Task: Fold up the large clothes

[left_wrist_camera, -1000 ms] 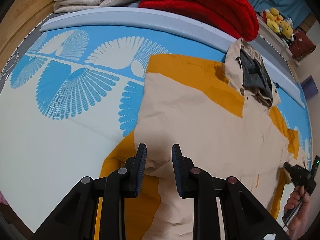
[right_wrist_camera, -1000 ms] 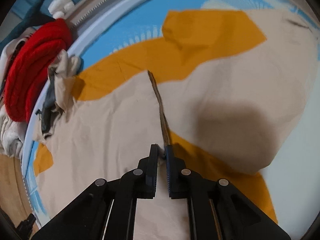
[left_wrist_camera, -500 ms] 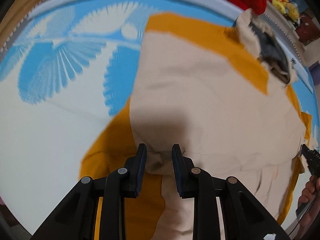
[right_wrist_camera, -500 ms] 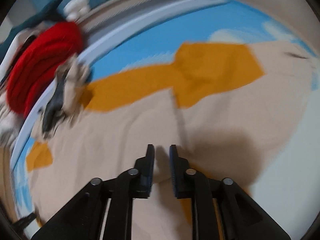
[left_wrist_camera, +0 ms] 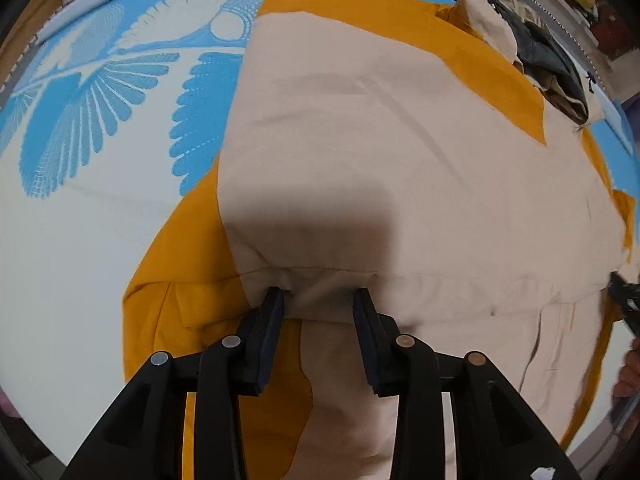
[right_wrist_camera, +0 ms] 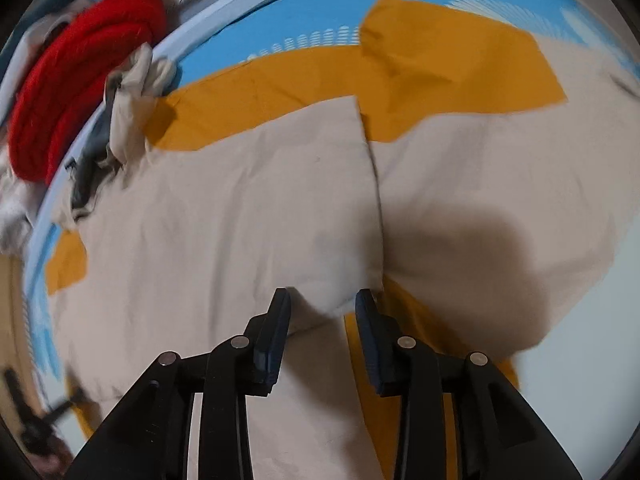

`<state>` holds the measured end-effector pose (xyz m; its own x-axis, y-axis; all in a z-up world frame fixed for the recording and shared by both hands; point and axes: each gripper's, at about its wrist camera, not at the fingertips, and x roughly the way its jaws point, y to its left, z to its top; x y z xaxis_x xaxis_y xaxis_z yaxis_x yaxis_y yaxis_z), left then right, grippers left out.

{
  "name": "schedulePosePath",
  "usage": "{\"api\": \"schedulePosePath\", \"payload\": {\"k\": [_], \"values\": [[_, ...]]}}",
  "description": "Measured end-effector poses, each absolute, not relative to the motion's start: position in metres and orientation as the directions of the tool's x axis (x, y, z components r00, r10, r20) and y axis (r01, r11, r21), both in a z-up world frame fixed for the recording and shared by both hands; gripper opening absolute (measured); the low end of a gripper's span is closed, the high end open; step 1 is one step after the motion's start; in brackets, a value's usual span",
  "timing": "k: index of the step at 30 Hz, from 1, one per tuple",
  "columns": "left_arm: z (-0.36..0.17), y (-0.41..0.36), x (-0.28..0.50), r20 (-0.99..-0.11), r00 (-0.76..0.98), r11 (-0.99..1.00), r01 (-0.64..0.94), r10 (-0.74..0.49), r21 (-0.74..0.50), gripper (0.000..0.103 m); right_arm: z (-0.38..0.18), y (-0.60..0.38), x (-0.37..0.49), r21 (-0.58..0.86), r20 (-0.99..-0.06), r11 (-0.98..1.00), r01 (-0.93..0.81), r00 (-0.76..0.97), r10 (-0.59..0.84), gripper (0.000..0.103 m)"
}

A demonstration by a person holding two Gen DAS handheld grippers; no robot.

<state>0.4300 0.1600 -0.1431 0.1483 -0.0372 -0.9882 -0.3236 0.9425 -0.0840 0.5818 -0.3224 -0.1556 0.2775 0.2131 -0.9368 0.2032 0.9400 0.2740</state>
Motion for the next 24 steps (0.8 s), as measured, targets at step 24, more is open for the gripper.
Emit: {"api": "schedulePosePath", "payload": {"k": [24], "values": [[-0.021, 0.02, 0.397, -0.872, 0.481, 0.995, 0.039, -0.096, -0.088, 0.033, -0.056, -0.583, 0.543, 0.168, -0.764, 0.894, 0.415, 0.628, -0.148, 0.021]]}}
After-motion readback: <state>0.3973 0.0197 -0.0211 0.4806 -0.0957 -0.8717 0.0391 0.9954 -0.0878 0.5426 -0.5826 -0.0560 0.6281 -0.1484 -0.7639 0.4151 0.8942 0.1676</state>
